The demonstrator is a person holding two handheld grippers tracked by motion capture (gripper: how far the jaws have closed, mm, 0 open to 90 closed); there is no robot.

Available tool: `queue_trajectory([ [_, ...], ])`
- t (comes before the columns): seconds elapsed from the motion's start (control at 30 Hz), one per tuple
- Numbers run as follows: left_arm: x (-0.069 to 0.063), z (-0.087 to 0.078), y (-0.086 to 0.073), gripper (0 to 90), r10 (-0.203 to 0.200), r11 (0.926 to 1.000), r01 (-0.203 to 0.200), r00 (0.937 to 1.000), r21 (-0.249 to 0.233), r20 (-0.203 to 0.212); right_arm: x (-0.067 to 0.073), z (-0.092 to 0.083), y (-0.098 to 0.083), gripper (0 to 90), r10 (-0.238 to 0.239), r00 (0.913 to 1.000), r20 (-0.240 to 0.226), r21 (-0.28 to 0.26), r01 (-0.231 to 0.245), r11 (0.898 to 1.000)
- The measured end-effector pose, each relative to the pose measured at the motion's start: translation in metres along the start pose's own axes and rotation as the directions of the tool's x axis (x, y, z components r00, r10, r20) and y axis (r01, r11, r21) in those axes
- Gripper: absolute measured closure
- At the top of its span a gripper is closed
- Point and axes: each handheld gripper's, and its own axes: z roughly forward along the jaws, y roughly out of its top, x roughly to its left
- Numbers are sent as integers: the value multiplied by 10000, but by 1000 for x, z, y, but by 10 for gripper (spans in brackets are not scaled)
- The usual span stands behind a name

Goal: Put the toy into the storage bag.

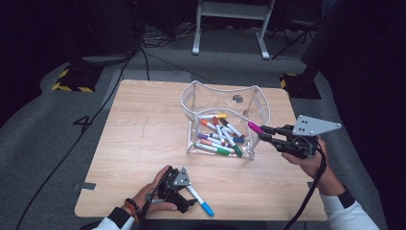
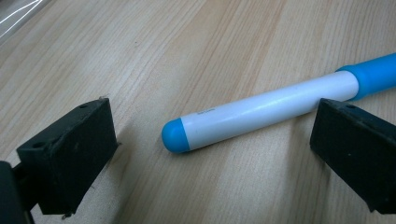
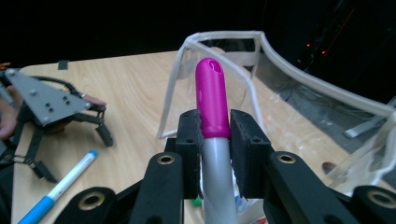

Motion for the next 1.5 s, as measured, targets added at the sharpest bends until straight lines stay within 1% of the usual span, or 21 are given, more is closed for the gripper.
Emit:
queue_trajectory([
  [0.1, 0, 0, 0, 7, -12, 10000, 12, 10000, -30, -1, -6, -1, 9, 747, -45, 9999, 123, 41, 44, 10000],
  [0.13, 1, 0, 0, 7, 6, 10000, -6, 10000, -12, -35, -9, -1, 13, 747, 26, 10000, 84, -40, -26, 10000],
  [0.2, 1, 0, 0, 7, 6, 10000, -6, 10000, -9, -37, -13, 0, 20, 747, -92, 9998, 183, 12, 91, 10000],
  [0.33, 1, 0, 0, 6, 11, 10000, -11, 10000, -13, -37, -22, 4, 31, 747, -153, 9995, 294, 32, 152, 9999],
  [0.47, 1, 0, 0, 7, 8, 10000, -8, 10000, -15, -34, -34, 15, 39, 747, -104, 9994, 340, 247, 96, 9997],
  [0.53, 1, 0, 0, 7, 4, 10000, -4, 10000, -12, -37, -41, 24, 43, 747, -163, 9991, 400, 426, 146, 9990],
  [0.67, 1, 0, 0, 7, 9, 10000, -9, 10000, -16, -37, -53, 39, 52, 747, -37, 9997, 245, 556, 23, 9984],
  [0.7, 1, 0, 0, 7, 14, 10000, -14, 10000, -13, -36, -55, 42, 54, 747, -74, 9996, 283, 587, 57, 9983],
  [0.77, 1, 0, 0, 7, 12, 10000, -12, 10000, -16, -35, -58, 48, 59, 747, -27, 9998, 176, 526, 17, 9986],
  [0.83, 1, 0, 0, 6, 7, 10000, -7, 10000, -12, -34, -60, 54, 64, 747, -81, 9998, 156, 565, 72, 9984],
  [0.97, 1, 0, 0, 7, 1, 10000, -1, 10000, -12, -36, -63, 69, 68, 747, -101, 9999, 69, 818, 95, 9966],
  [1.0, 1, 0, 0, 7, 1, 10000, -1, 10000, -12, -36, -63, 69, 68, 747, -101, 9999, 69, 818, 95, 9966],
  [1.03, 1, 0, 0, 7, 2, 10000, -2, 10000, -16, -37, -64, 74, 68, 747, -101, 9999, 8, 893, 100, 9960],
  [1.1, 1, 0, 0, 7, 3, 10000, -3, 10000, -9, -37, -66, 85, 67, 747, -116, 9999, 11, 1165, 114, 9931],
  [1.13, 1, 0, 0, 7, 3, 10000, -4, 10000, -10, -38, -67, 88, 66, 747, -107, 9999, -19, 1211, 109, 9926],
  [1.17, 1, 0, 0, 7, 9, 10000, -9, 10000, -14, -38, -69, 95, 65, 747, 5, 10000, -88, 1322, 6, 9912],
  [1.23, 1, 0, 0, 7, -6, 10000, 6, 10000, -24, -33, -72, 102, 63, 747, 58, 10000, -74, 1511, -46, 9885],
  [1.33, 1, 0, 0, 7, 3, 10000, -3, 10000, -11, -37, -76, 113, 58, 747, 138, 9999, -51, 1979, -125, 9801],
  [1.43, 1, 0, 0, 7, 9, 10000, -9, 10000, -14, -38, -79, 123, 53, 747, 199, 9997, -134, 2443, -161, 9696],
  [1.5, 1, 0, 0, 7, 3, 10000, -3, 10000, -10, -38, -80, 128, 50, 747, 175, 9998, -103, 2809, -139, 9596],
])
